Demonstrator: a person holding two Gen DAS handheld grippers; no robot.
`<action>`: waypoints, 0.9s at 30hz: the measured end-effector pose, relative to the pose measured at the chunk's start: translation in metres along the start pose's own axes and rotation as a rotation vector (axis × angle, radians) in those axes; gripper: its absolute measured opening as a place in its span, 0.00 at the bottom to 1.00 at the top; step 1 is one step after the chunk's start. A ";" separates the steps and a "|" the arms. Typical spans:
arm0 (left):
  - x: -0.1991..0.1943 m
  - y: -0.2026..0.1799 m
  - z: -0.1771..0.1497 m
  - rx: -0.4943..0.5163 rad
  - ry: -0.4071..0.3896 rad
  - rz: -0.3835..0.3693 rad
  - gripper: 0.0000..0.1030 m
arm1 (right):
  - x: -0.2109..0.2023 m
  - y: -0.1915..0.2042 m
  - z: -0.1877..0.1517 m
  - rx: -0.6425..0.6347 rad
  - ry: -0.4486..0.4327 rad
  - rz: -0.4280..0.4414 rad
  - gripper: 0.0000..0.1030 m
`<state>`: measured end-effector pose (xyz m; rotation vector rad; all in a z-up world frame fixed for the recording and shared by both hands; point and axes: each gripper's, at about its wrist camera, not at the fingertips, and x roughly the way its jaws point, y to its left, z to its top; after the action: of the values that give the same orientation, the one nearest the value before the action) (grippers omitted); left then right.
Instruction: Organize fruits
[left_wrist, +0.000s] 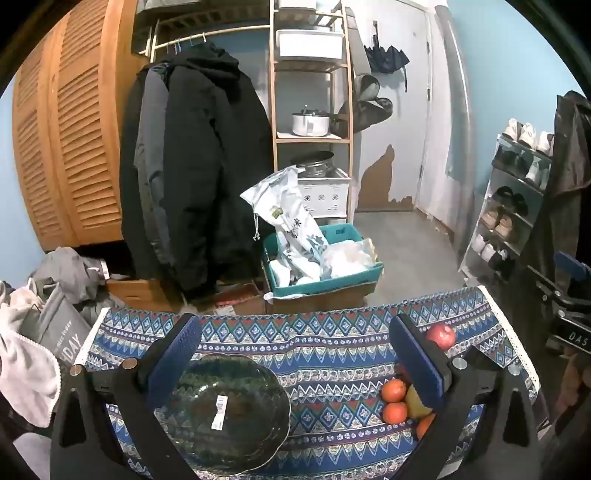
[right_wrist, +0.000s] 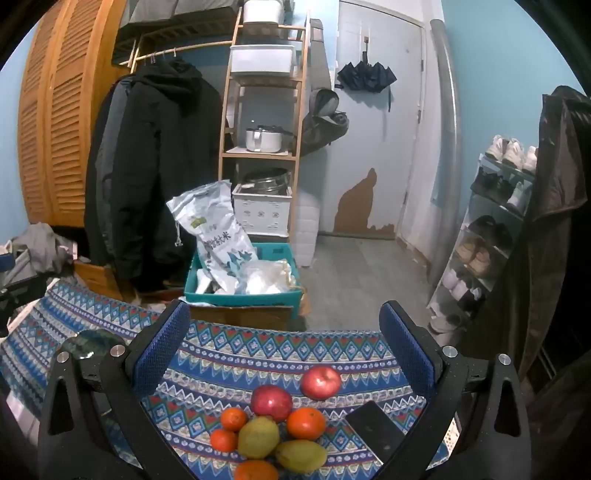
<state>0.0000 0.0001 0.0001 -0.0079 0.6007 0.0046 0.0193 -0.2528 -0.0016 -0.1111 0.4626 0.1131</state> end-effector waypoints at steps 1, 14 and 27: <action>0.000 0.000 0.000 0.006 0.000 0.005 0.99 | 0.000 0.000 0.000 0.003 -0.006 0.002 0.97; 0.004 0.001 -0.004 0.000 0.001 -0.015 0.99 | -0.001 0.000 -0.002 0.001 0.004 0.003 0.97; 0.003 0.003 -0.006 -0.004 -0.001 -0.020 0.99 | 0.002 0.006 -0.002 -0.015 0.013 0.006 0.97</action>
<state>-0.0011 0.0033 -0.0062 -0.0178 0.5991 -0.0133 0.0193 -0.2469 -0.0042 -0.1250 0.4751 0.1214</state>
